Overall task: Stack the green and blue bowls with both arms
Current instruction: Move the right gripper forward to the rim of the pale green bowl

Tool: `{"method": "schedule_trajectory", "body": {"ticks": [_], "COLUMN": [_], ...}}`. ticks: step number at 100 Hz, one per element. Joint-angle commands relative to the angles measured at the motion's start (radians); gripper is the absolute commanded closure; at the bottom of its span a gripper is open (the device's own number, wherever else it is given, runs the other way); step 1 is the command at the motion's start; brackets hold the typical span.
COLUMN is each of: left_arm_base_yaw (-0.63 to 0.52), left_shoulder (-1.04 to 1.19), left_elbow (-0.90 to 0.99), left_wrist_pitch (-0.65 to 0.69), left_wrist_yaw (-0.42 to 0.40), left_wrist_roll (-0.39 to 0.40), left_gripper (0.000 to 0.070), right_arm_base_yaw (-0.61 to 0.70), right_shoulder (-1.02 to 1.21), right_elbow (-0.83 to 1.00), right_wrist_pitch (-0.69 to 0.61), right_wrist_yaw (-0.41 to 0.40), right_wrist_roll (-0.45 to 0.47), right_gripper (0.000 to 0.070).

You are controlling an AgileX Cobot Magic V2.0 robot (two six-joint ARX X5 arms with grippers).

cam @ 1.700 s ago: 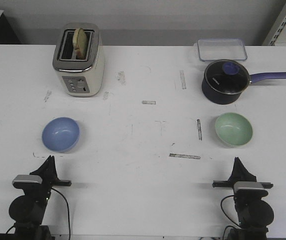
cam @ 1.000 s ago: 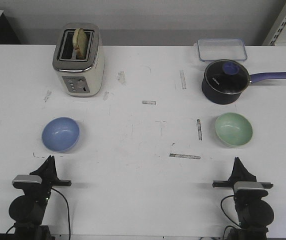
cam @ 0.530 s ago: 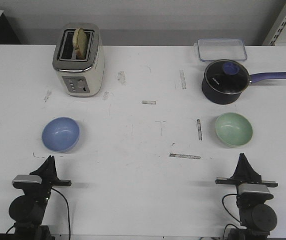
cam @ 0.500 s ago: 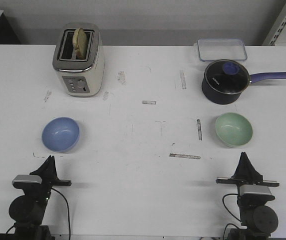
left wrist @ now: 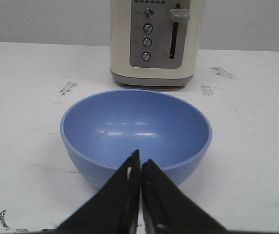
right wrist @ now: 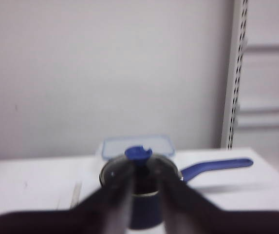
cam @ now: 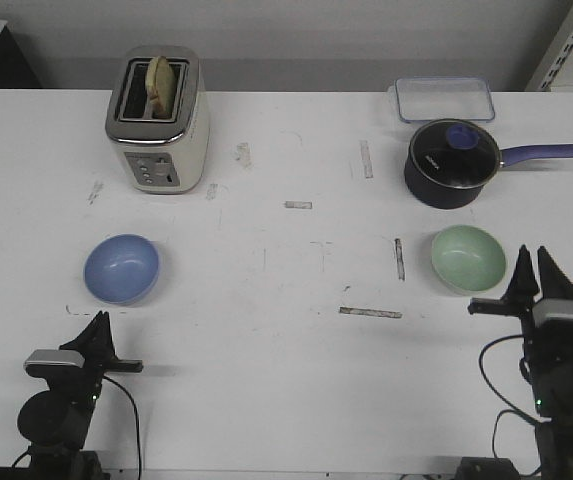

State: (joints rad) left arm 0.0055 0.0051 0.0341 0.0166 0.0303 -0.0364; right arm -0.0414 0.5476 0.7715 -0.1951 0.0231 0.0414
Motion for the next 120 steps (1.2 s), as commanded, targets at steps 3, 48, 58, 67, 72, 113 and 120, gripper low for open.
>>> {"method": "schedule_trajectory", "body": {"ticks": [3, 48, 58, 67, 72, 113, 120], "left_arm_base_yaw": [0.0, 0.0, 0.0, 0.0, 0.0, 0.0, 0.0], "left_shoulder": [-0.002, -0.002, -0.002, -0.002, -0.002, -0.002, -0.002], "left_elbow": [-0.021, -0.021, -0.021, -0.021, -0.021, -0.021, -0.021], "left_wrist_pitch": [0.015, 0.015, 0.015, 0.015, 0.015, 0.015, 0.015], "left_wrist_yaw": [0.001, 0.001, 0.001, 0.001, 0.001, 0.001, 0.001], "left_wrist_roll": [-0.002, -0.002, -0.002, -0.002, -0.002, -0.002, -0.002], "left_gripper": [0.0699, 0.0699, 0.0699, 0.0699, 0.0699, 0.0699, 0.0699], "right_arm_base_yaw": [-0.005, -0.177, -0.217, -0.244, -0.256, -0.266, -0.266], "right_shoulder": [0.138, 0.64, 0.741, 0.827, 0.874, 1.041, 1.041], "right_elbow": [0.156, 0.393, 0.393, 0.393, 0.393, 0.393, 0.393], "right_wrist_pitch": [-0.108, -0.528, -0.558, -0.56, -0.555, -0.5, -0.492], "right_wrist_yaw": [0.0, -0.145, -0.147, -0.147, -0.148, -0.156, -0.154], "right_wrist_roll": [0.002, -0.151, -0.2, -0.2, -0.2, -0.198, -0.199], "right_gripper": [0.0329, 0.0123, 0.0123, 0.0124, 0.0125, 0.0623, 0.07]}}
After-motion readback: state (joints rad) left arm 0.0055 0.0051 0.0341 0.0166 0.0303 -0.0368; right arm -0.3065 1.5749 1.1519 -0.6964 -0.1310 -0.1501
